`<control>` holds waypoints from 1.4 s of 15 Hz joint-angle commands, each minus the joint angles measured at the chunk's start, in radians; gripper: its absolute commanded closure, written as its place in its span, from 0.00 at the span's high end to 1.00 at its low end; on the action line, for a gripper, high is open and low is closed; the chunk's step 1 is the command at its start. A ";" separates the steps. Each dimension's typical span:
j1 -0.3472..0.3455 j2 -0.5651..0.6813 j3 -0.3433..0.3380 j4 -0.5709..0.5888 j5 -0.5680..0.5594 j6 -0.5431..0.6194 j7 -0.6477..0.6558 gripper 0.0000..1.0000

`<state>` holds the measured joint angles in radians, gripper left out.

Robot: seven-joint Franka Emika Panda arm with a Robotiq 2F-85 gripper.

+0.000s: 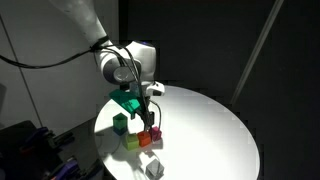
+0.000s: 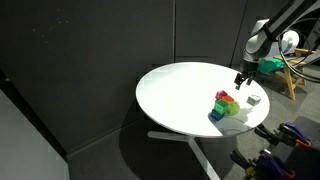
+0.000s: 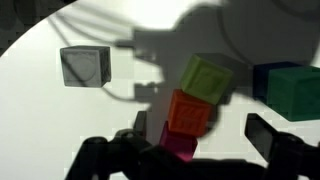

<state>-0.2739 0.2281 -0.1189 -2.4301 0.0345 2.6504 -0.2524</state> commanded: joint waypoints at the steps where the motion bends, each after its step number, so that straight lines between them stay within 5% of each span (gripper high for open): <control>1: 0.049 -0.093 -0.052 -0.065 -0.068 0.000 0.119 1.00; 8: 0.080 -0.229 -0.089 -0.151 -0.193 -0.037 0.296 1.00; 21: 0.079 -0.620 -0.086 -0.275 -0.118 -0.358 0.078 1.00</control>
<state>-0.2077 -0.2729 -0.1879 -2.6662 -0.1150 2.3570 -0.0965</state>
